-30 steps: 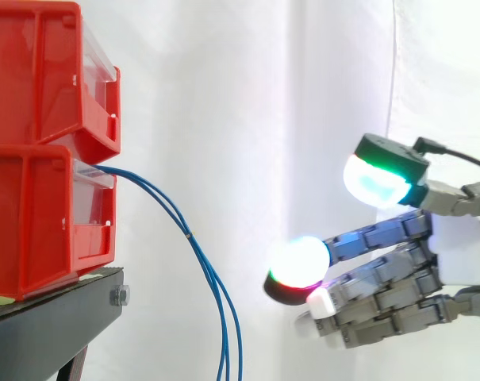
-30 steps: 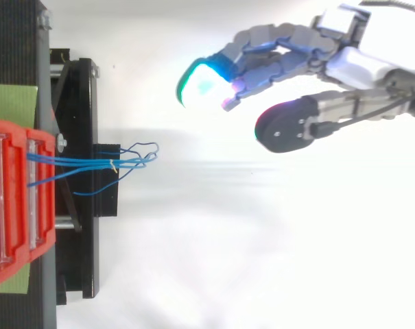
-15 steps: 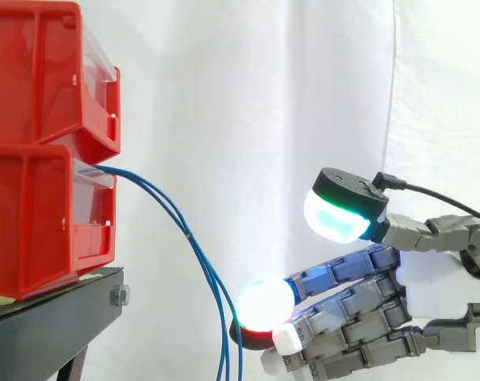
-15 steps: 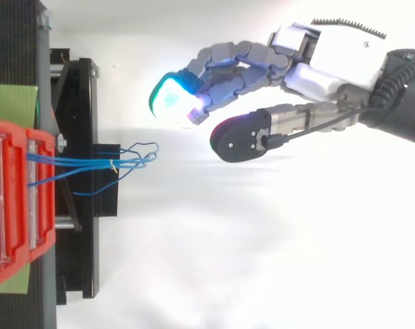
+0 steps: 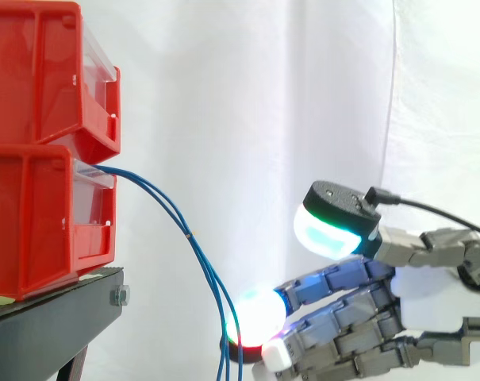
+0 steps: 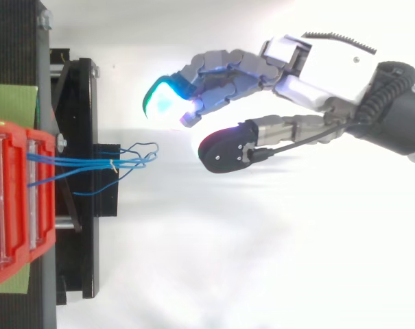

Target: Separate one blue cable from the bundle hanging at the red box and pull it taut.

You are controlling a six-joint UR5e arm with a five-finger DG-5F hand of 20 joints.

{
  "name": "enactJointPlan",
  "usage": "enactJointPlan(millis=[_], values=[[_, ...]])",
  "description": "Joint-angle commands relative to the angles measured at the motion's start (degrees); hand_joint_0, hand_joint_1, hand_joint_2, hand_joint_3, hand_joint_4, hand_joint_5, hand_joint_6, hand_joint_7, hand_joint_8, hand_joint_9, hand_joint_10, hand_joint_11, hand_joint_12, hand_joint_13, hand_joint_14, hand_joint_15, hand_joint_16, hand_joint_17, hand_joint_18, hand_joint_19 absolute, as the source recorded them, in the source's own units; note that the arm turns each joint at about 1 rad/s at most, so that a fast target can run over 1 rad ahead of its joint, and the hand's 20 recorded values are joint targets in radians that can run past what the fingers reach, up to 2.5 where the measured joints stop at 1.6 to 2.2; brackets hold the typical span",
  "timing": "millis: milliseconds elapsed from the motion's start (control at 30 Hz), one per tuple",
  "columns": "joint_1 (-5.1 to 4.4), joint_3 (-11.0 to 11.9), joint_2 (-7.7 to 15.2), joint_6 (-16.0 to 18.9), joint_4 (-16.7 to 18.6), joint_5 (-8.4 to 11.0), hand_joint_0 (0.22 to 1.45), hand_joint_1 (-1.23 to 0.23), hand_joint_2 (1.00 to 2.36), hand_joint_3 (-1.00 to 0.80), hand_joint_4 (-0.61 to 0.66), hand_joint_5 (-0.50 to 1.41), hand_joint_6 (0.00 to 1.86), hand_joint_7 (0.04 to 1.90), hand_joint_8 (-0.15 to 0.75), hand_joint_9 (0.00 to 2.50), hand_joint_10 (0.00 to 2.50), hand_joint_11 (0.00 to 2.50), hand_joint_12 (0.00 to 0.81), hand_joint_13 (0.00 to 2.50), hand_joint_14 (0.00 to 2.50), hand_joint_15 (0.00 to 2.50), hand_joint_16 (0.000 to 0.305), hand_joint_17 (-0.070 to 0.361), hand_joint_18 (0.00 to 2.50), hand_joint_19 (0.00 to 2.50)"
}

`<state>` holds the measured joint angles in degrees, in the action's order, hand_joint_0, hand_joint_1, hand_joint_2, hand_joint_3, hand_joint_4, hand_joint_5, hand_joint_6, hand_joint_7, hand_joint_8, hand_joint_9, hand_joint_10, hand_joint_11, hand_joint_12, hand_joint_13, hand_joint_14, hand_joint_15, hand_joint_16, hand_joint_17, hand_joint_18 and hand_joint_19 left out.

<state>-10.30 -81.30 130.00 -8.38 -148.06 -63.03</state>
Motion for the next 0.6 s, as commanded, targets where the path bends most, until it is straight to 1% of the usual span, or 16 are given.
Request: enactJointPlan(millis=[0, 67, 133, 233, 267, 300, 367, 467, 567], values=[[-0.07, 0.8, 0.9, 0.4, 0.5, -0.42, 0.54, -0.58, 1.00, -0.47, 0.30, -0.19, 0.50, 0.84, 0.333, 0.75, 0.01, 0.34, 0.282, 0.55, 0.01, 0.17, 0.027, 0.061, 0.31, 0.10], [-0.07, 1.2, 0.9, 0.0, 0.8, -0.33, 0.54, -0.58, 1.00, -0.47, 0.30, -0.19, 0.50, 0.83, 0.333, 0.75, 0.01, 0.35, 0.283, 0.55, 0.01, 0.18, 0.027, 0.061, 0.32, 0.11], [0.02, 1.6, 1.0, -0.4, 0.8, -0.69, 0.54, -0.58, 1.00, -0.47, 0.30, -0.19, 0.50, 0.83, 0.335, 0.75, 0.01, 0.35, 0.284, 0.56, 0.01, 0.19, 0.027, 0.062, 0.33, 0.11], [0.19, 2.4, 2.9, -0.8, 1.3, -1.65, 0.54, -0.58, 1.00, -0.47, 0.30, -0.19, 0.50, 0.83, 0.334, 0.76, 0.01, 0.35, 0.282, 0.57, 0.01, 0.20, 0.028, 0.062, 0.35, 0.12], [0.46, 2.7, 3.6, -0.4, 1.5, -2.71, 0.54, -0.58, 1.00, -0.47, 0.30, -0.19, 0.50, 0.84, 0.333, 0.76, 0.01, 0.36, 0.282, 0.57, 0.01, 0.20, 0.028, 0.062, 0.36, 0.13], [0.55, 2.8, 4.3, 0.2, 1.6, -4.20, 0.54, -0.58, 1.00, -0.47, 0.30, -0.19, 0.50, 0.84, 0.332, 0.76, 0.01, 0.36, 0.282, 0.58, 0.01, 0.20, 0.028, 0.063, 0.36, 0.14], [0.55, 3.3, 4.7, 1.2, 2.4, -5.43, 0.55, -0.58, 1.00, -0.47, 0.30, -0.19, 0.50, 0.83, 0.334, 0.77, 0.01, 0.36, 0.284, 0.59, 0.01, 0.21, 0.028, 0.063, 0.37, 0.15], [0.63, 4.0, 4.7, 1.4, 2.3, -5.87, 0.55, -0.58, 1.00, -0.47, 0.30, -0.19, 0.50, 0.83, 0.335, 0.77, 0.01, 0.37, 0.285, 0.60, 0.01, 0.23, 0.028, 0.063, 0.38, 0.16], [0.55, 4.0, 4.8, 1.4, 2.6, -5.96, 0.55, -0.57, 1.00, -0.47, 0.30, -0.19, 0.50, 0.83, 0.336, 0.78, 0.01, 0.38, 0.287, 0.64, 0.01, 0.24, 0.028, 0.062, 0.40, 0.17]])
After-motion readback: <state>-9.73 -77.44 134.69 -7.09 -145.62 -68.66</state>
